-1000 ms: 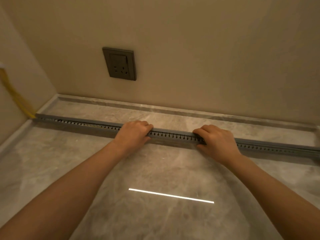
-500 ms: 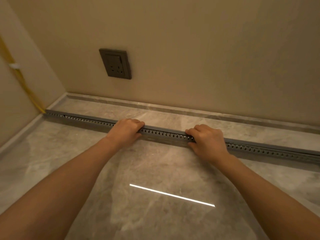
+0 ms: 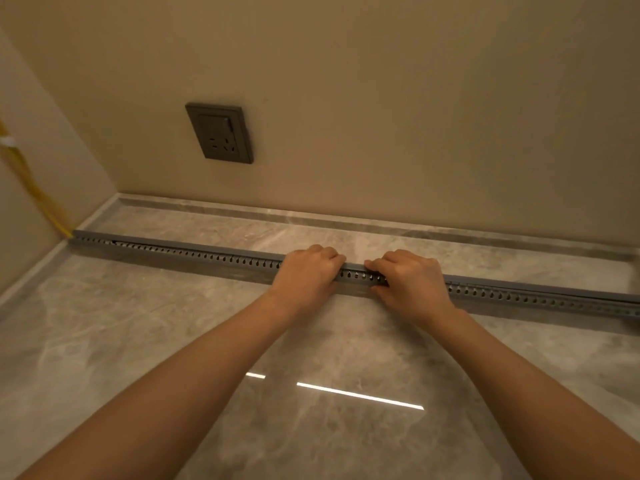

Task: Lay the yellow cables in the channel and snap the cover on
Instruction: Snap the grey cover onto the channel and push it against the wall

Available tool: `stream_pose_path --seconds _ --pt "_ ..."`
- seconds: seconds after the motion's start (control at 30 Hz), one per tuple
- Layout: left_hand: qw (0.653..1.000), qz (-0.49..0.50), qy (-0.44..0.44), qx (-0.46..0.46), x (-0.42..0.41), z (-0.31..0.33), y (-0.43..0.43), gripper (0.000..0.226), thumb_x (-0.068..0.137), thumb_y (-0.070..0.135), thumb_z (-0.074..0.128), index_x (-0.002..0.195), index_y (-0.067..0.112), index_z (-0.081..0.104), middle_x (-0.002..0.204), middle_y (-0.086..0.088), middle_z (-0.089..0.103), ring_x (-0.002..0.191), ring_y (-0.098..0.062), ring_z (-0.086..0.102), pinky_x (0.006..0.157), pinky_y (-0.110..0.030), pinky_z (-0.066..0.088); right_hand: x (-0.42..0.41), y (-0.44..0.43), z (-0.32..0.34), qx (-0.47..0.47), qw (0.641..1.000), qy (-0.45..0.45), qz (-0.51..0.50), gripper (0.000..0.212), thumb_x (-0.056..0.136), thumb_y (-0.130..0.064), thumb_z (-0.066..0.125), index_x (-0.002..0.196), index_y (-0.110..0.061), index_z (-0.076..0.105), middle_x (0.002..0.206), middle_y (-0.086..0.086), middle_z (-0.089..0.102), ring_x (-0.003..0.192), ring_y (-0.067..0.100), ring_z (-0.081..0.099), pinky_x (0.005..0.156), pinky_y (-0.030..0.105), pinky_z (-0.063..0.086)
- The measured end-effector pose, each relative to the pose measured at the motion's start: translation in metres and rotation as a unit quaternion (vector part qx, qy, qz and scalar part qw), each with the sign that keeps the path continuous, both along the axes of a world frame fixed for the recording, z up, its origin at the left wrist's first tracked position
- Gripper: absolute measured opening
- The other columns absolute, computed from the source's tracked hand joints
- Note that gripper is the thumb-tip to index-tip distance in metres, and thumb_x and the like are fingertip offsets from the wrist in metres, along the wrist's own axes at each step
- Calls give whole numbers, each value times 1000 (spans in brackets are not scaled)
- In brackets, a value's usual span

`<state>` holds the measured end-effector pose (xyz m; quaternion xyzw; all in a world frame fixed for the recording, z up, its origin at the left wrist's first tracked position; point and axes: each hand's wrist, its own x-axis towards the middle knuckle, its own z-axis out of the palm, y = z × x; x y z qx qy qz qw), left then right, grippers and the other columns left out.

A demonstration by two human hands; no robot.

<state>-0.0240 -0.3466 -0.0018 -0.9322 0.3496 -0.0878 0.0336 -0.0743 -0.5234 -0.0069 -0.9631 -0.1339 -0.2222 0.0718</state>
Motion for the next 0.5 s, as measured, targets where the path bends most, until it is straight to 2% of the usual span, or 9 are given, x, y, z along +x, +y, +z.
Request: stream_pose_path --seconds 0.13,0.17,0.23,0.33,0.5 --pt "997 -25 -70 36 -19 0 -16 21 66 21 78 84 19 68 77 5 67 72 -12 62 51 -23 46 -1 -1 -3 14 1000 0 3 35 50 -9 84 83 -16 74 65 2 68 61 25 64 43 27 45" --pt "996 -25 -77 40 -20 0 -15 21 64 22 79 83 20 69 75 6 67 70 -11 62 49 -21 45 -2 -1 -3 19 1000 0 2 35 50 -9 83 83 -15 73 66 2 69 61 25 64 43 27 45" --pt "996 -16 -82 40 -20 -1 -15 20 73 22 72 92 18 67 84 4 67 78 -13 62 54 -23 47 -2 -3 -5 23 1000 2 7 35 52 -10 84 84 -15 74 67 3 69 63 25 65 45 27 45" --pt "998 14 -56 31 -17 -4 -19 23 90 17 51 112 11 56 107 -5 61 98 -22 57 68 -31 48 -2 -5 -7 33 999 6 16 35 56 -12 84 89 -14 73 72 4 71 67 26 66 48 29 47" --pt "997 52 -46 22 -19 -5 -24 26 94 17 45 118 10 51 115 -7 56 105 -24 51 73 -33 47 0 -9 -8 22 999 34 34 31 68 -15 75 99 -15 70 84 5 70 79 27 64 56 32 46"
